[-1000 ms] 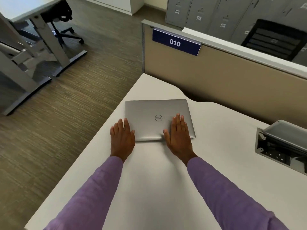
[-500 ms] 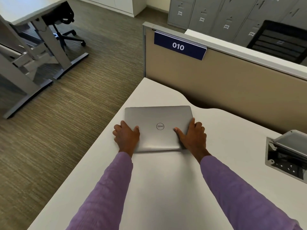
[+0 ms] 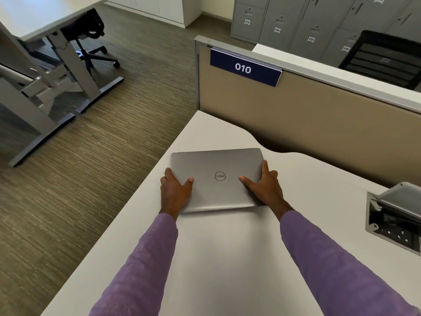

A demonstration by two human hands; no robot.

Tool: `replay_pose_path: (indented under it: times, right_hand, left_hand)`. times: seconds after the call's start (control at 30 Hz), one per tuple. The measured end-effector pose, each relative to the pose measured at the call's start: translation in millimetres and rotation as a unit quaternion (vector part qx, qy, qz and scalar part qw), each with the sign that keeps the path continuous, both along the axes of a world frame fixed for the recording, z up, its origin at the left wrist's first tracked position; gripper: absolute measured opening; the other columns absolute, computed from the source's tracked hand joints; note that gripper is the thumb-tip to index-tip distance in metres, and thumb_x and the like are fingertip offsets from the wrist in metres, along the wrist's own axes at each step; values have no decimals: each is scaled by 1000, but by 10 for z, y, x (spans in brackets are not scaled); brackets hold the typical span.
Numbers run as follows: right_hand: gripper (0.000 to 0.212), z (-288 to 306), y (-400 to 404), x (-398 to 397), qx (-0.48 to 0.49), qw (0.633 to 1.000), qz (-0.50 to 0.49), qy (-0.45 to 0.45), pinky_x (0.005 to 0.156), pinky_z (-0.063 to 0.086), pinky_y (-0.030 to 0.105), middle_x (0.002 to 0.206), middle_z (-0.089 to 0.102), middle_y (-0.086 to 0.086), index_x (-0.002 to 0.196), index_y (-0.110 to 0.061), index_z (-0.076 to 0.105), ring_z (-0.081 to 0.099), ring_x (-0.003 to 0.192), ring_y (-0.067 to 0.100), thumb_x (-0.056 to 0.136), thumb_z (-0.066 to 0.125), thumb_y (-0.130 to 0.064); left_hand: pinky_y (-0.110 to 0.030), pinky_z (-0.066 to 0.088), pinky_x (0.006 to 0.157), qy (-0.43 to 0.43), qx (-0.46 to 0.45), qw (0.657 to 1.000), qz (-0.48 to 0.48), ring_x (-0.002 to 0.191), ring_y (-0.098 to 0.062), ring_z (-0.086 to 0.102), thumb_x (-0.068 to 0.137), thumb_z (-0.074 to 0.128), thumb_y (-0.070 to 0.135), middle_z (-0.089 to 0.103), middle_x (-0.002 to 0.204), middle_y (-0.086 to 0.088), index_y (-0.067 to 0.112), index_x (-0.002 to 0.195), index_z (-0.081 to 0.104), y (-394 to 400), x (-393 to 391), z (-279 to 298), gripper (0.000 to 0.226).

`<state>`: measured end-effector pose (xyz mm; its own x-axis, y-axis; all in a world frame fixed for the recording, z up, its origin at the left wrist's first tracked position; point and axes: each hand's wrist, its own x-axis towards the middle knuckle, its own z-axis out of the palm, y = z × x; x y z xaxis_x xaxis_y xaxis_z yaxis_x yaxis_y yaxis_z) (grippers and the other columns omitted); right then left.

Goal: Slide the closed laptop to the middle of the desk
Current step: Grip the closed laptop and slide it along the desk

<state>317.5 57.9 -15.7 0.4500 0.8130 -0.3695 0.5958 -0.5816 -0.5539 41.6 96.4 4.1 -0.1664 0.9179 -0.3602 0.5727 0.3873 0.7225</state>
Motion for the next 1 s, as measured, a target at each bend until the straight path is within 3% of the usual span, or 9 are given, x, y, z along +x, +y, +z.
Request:
replay_pose_path:
  times: [0.3, 0.6, 1.0]
  right_hand:
    - [119, 62, -203, -85, 56, 998, -11, -4, 94, 46, 42, 128, 41, 8, 158, -32, 8, 49, 124, 29, 67, 69, -78]
    - [118, 226, -574, -154, 67, 997, -25, 4, 94, 46, 43, 130, 40, 7, 158, -31, 7, 48, 125, 30, 68, 68, -78]
    - [116, 397, -1408, -120, 69, 997, -29, 10, 93, 46, 42, 127, 39, 5, 157, -33, 7, 49, 124, 29, 69, 70, -76]
  left_hand:
    - [-45, 44, 99, -9, 29, 999, -39, 121, -40, 50, 90, 70, 38, 45, 131, -22, 9, 136, 33, -240, -115, 70, 66]
    - [-48, 43, 105, 8, 46, 997, -62, 128, -40, 46, 91, 67, 39, 42, 139, -22, 8, 147, 26, -551, -162, 340, 76]
    - [-47, 45, 106, -8, 43, 997, -71, 127, -37, 48, 90, 69, 40, 44, 139, -19, 8, 145, 29, -1339, -161, 451, 75]
